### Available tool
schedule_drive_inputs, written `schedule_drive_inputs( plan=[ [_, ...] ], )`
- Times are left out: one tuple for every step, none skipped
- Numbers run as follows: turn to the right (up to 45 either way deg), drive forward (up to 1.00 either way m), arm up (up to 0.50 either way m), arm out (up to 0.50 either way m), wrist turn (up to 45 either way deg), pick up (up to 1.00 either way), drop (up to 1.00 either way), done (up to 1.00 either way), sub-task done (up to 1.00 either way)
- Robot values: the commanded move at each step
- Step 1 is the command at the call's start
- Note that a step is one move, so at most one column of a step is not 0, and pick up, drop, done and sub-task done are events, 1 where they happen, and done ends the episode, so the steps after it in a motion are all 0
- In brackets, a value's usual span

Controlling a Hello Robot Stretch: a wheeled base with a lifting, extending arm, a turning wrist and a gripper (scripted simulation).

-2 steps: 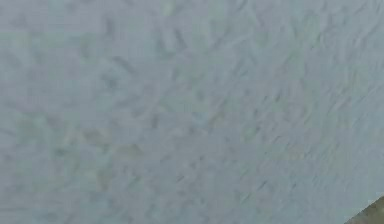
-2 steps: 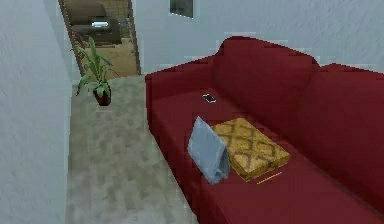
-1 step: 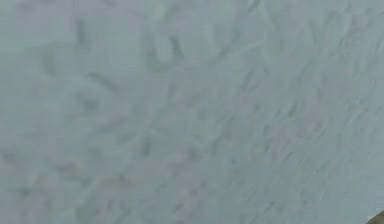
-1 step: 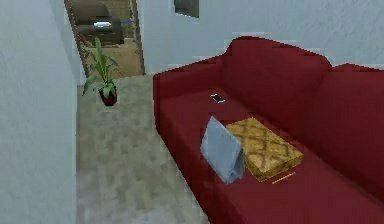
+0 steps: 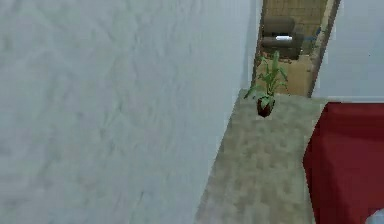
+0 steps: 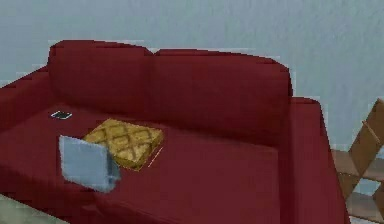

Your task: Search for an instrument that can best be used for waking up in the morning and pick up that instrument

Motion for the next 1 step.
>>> schedule_drive_inputs(
  plan=[
    [45.0, 0.00, 0.00, 0.00, 0.0, 0.00, 0.00, 0.00, 0.00]
  ],
)
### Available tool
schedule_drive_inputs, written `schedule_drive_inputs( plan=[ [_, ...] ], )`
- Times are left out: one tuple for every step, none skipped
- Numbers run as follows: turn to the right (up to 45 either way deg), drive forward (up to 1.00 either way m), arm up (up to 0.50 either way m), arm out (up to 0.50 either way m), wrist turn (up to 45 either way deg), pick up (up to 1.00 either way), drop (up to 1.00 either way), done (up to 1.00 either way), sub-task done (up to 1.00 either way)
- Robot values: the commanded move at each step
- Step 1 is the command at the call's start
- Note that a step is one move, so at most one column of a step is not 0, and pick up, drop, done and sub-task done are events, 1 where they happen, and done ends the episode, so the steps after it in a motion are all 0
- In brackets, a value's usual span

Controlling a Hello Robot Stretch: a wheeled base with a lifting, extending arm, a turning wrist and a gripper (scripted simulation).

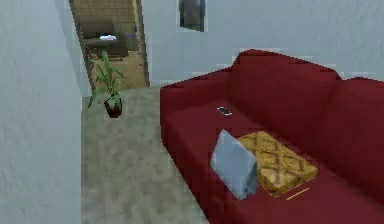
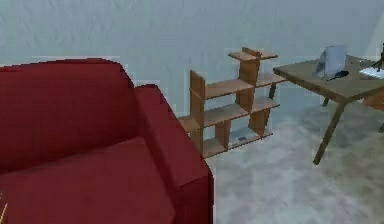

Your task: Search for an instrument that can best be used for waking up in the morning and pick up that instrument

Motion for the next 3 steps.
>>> schedule_drive_inputs(
  plan=[
    [45.0, 0.00, 0.00, 0.00, 0.0, 0.00, 0.00, 0.00, 0.00],
    [18.0, 0.00, 0.00, 0.00, 0.0, 0.00, 0.00, 0.00, 0.00],
    [0.0, 0.10, 0.00, 0.00, 0.0, 0.00, 0.00, 0.00, 0.00]
  ],
)
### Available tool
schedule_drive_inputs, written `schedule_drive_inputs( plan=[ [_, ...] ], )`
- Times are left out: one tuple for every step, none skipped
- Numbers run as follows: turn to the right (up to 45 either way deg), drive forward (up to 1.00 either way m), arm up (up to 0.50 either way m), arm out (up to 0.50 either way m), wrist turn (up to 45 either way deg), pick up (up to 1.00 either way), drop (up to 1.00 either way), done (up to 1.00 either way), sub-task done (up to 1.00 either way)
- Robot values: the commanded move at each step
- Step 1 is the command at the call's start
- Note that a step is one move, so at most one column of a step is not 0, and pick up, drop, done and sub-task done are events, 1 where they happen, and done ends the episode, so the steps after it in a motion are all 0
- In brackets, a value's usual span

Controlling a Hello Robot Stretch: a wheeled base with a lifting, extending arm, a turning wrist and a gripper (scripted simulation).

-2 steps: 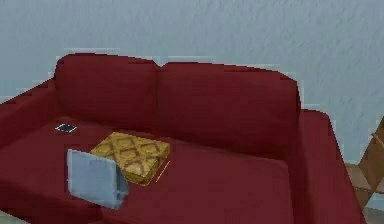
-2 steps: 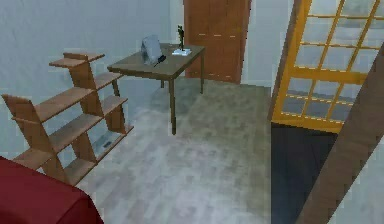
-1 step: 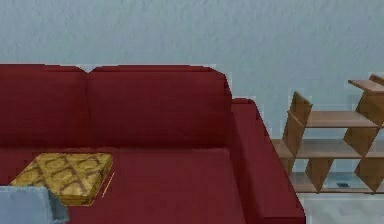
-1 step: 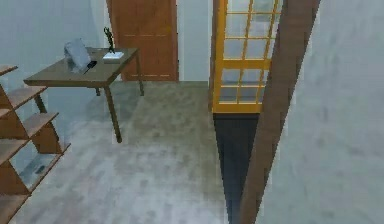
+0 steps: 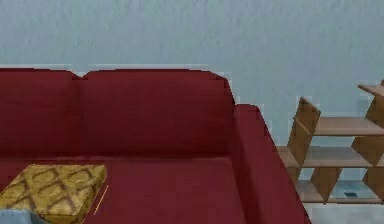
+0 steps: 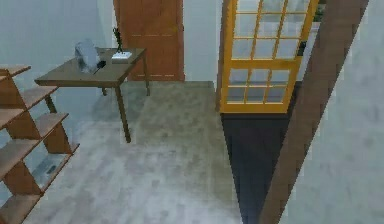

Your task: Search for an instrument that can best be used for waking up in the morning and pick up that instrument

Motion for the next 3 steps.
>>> schedule_drive_inputs(
  plan=[
    [-45.0, 0.00, 0.00, 0.00, 0.0, 0.00, 0.00, 0.00, 0.00],
    [-45.0, 0.00, 0.00, 0.00, 0.0, 0.00, 0.00, 0.00, 0.00],
    [0.0, 1.00, 0.00, 0.00, 0.0, 0.00, 0.00, 0.00, 0.00]
  ],
)
